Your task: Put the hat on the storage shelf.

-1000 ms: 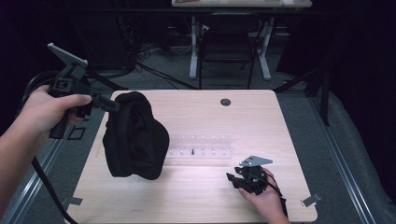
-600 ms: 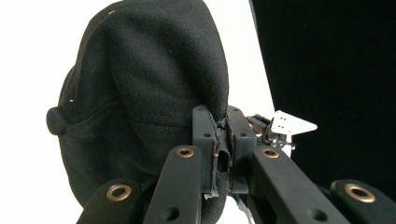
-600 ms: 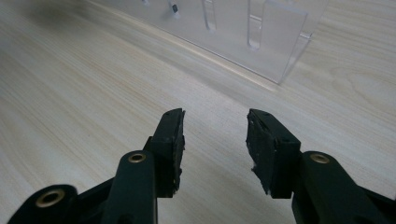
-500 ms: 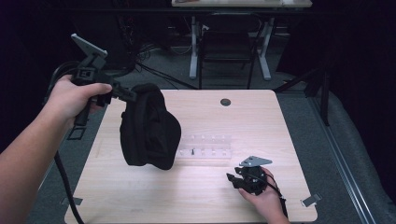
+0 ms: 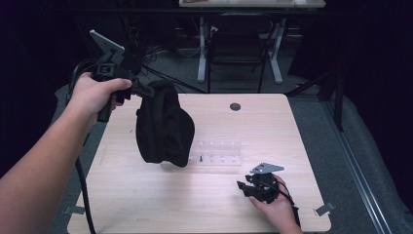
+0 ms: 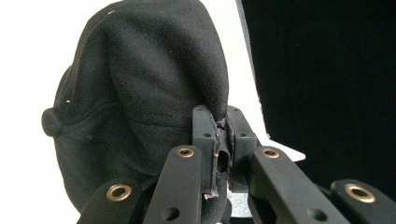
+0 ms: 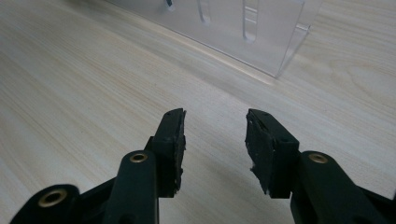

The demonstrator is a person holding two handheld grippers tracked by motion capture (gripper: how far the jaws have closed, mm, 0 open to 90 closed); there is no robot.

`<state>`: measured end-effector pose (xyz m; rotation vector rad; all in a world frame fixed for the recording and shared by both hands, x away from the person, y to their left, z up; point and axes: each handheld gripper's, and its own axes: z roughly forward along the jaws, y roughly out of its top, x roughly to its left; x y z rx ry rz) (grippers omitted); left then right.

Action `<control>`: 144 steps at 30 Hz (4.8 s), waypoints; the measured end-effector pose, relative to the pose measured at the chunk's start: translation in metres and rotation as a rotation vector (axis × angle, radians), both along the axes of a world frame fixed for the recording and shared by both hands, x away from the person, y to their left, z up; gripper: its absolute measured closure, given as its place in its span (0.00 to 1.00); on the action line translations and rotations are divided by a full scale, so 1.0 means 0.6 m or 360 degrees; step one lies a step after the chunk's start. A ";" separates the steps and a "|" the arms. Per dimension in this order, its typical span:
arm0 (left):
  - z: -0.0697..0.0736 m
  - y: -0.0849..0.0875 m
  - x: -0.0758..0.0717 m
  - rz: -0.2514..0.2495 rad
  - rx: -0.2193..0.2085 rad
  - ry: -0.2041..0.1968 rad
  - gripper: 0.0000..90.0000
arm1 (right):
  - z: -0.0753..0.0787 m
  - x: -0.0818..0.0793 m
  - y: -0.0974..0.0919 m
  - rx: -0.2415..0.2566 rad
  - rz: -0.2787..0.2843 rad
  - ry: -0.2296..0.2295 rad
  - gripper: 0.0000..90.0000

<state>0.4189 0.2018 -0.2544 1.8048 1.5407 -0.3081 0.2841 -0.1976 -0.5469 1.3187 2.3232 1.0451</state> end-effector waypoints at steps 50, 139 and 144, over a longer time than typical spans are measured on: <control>-0.014 -0.075 0.025 0.0059 0.0084 -0.0023 0.94 | 0.042 0.001 0.024 0.0066 0.0079 -0.0079 0.63; 0.001 -0.134 0.020 -0.0049 0.0107 -0.0047 0.94 | 0.109 0.067 0.209 0.0161 0.0326 -0.0146 0.84; 0.006 -0.149 0.018 -0.0055 0.0124 -0.0053 0.94 | 0.109 0.068 0.205 0.0173 0.0340 -0.0139 0.85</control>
